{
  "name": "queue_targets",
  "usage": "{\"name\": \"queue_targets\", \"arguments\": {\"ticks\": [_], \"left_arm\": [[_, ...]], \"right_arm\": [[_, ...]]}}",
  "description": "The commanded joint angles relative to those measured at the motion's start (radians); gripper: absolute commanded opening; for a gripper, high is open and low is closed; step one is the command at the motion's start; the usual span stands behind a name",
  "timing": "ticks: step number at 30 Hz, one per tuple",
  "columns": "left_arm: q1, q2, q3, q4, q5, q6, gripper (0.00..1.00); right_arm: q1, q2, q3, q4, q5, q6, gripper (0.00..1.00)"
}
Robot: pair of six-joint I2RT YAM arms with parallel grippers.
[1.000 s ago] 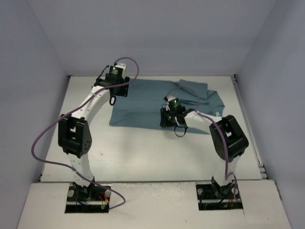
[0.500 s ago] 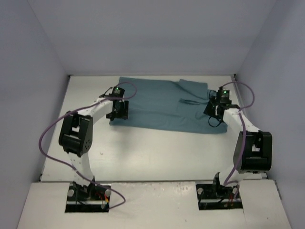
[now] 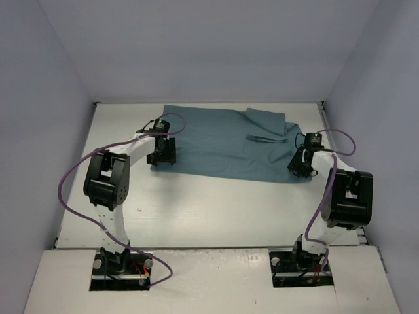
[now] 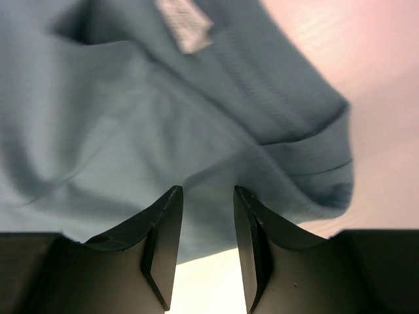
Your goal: Fold and stack the t-shirts
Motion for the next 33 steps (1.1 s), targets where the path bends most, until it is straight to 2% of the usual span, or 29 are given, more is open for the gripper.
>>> {"name": "queue_targets", "arguments": {"ticks": [1, 11, 15, 27, 33], "left_arm": [[0.023, 0.004, 0.0, 0.049, 0.042, -0.036, 0.63], [0.064, -0.015, -0.098, 0.07, 0.05, -0.089, 0.62], [0.08, -0.058, -0.179, 0.082, 0.062, -0.134, 0.62], [0.088, -0.403, -0.479, 0.045, 0.007, -0.24, 0.62], [0.088, -0.577, -0.499, -0.018, -0.055, -0.237, 0.62]], "right_arm": [[-0.051, 0.038, -0.003, 0.016, 0.026, 0.001, 0.33], [-0.23, -0.003, -0.098, 0.011, 0.022, 0.064, 0.33], [-0.231, -0.038, -0.127, 0.006, 0.001, 0.07, 0.33], [-0.231, -0.255, -0.211, -0.054, -0.014, 0.139, 0.34], [-0.19, -0.369, -0.149, -0.092, -0.012, 0.142, 0.34]]}}
